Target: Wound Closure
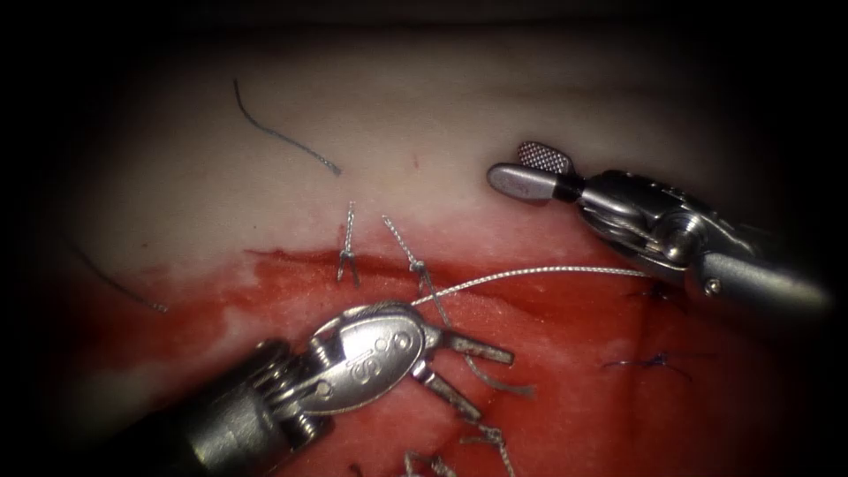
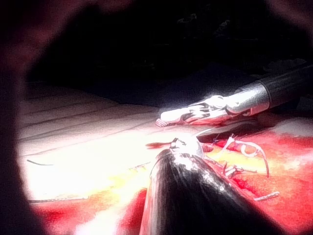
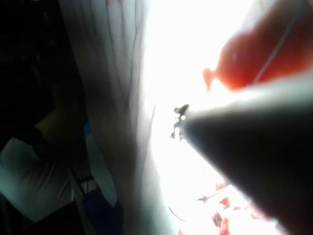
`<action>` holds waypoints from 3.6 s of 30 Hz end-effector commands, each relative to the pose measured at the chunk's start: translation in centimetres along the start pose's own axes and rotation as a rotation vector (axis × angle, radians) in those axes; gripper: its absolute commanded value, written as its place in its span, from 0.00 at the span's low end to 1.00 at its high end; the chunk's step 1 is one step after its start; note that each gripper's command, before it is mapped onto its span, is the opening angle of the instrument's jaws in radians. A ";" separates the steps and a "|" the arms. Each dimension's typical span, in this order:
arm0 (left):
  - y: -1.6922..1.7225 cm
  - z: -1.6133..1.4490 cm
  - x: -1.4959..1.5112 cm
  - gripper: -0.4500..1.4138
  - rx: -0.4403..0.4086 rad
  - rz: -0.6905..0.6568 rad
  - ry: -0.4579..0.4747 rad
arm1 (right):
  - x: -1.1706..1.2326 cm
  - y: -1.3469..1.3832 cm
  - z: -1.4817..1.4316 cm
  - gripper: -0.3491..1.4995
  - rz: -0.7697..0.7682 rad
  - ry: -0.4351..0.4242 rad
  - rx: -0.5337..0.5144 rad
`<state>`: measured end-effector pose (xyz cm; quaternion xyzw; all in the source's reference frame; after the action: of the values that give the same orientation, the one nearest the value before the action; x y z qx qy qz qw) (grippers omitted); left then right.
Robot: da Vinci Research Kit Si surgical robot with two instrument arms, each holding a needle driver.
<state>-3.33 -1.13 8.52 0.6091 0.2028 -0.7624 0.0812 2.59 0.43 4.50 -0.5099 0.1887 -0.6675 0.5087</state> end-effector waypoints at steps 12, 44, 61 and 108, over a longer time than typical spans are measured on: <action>-0.24 -0.03 0.01 0.00 0.046 -0.060 -0.017 | -0.16 0.05 0.04 0.96 0.001 -0.008 -0.005; -1.03 -1.46 -0.17 0.00 0.390 -0.432 0.438 | 0.20 0.46 0.19 0.99 -0.193 0.113 -0.296; -1.03 -1.37 -0.13 0.00 0.358 -0.447 0.469 | 0.28 0.61 0.66 0.99 -0.272 0.066 -0.231; -0.97 -1.21 -0.01 0.00 0.286 -0.479 0.499 | 0.32 0.72 1.19 0.43 -0.360 0.028 -0.177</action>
<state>-2.60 0.10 8.61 0.7141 0.2501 -0.6088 -0.2384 3.91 0.05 4.68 -0.5657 0.1593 -0.7382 0.3313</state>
